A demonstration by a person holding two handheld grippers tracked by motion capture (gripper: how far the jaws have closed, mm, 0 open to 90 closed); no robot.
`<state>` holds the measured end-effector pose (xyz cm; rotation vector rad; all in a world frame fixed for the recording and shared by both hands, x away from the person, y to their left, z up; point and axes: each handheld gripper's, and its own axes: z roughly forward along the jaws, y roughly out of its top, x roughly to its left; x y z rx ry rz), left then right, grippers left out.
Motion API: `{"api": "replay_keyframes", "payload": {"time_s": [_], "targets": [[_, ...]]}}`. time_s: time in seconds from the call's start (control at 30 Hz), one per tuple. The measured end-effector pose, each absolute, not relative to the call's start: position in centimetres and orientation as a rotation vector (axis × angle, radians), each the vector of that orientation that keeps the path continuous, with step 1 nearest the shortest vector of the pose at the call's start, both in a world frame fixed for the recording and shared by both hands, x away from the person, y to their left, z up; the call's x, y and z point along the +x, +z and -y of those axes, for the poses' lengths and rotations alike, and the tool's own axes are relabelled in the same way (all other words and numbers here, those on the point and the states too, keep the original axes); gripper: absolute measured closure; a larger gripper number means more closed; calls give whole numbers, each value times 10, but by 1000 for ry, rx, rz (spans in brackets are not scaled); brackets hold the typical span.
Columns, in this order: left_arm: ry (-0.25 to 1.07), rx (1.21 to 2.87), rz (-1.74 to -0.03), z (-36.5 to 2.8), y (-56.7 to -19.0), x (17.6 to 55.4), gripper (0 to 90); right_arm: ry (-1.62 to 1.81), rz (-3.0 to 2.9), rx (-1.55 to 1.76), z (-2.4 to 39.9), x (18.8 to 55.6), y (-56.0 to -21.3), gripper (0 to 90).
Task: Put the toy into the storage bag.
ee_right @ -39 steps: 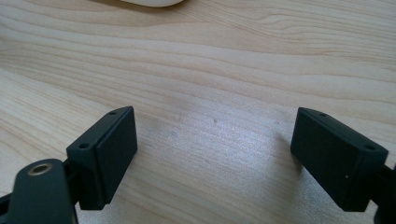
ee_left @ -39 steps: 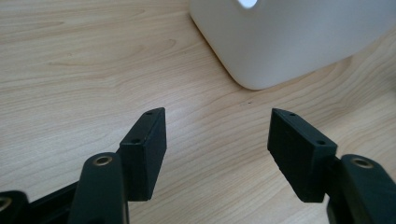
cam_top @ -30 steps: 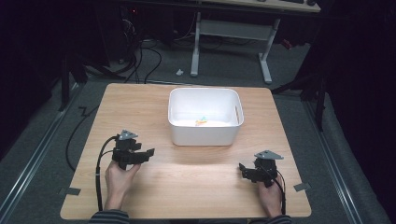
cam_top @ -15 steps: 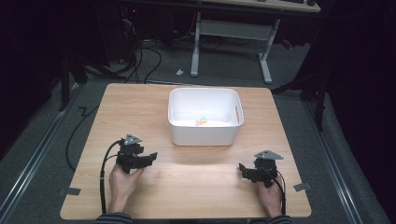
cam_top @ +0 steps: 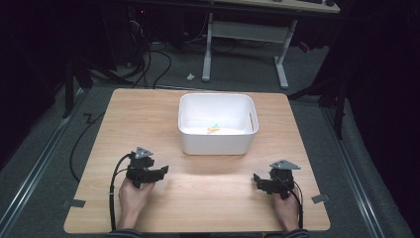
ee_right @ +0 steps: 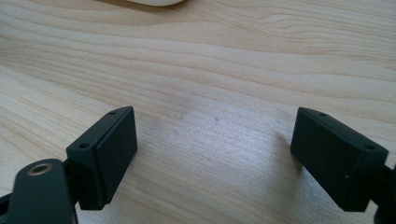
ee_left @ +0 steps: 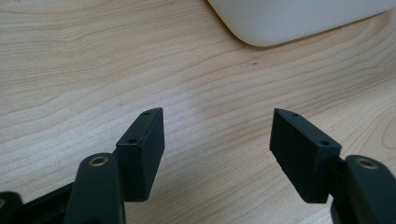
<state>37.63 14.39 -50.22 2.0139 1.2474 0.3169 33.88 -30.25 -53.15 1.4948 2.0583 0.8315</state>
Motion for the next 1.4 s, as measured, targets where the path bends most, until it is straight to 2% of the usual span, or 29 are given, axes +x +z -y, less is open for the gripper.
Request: {"api": "replay_keyframes", "payload": {"time_s": [1.4], "targets": [[421, 2029, -1234, -124, -529, 358, 334, 833, -2060, 1490, 302, 338, -532, 146]]}}
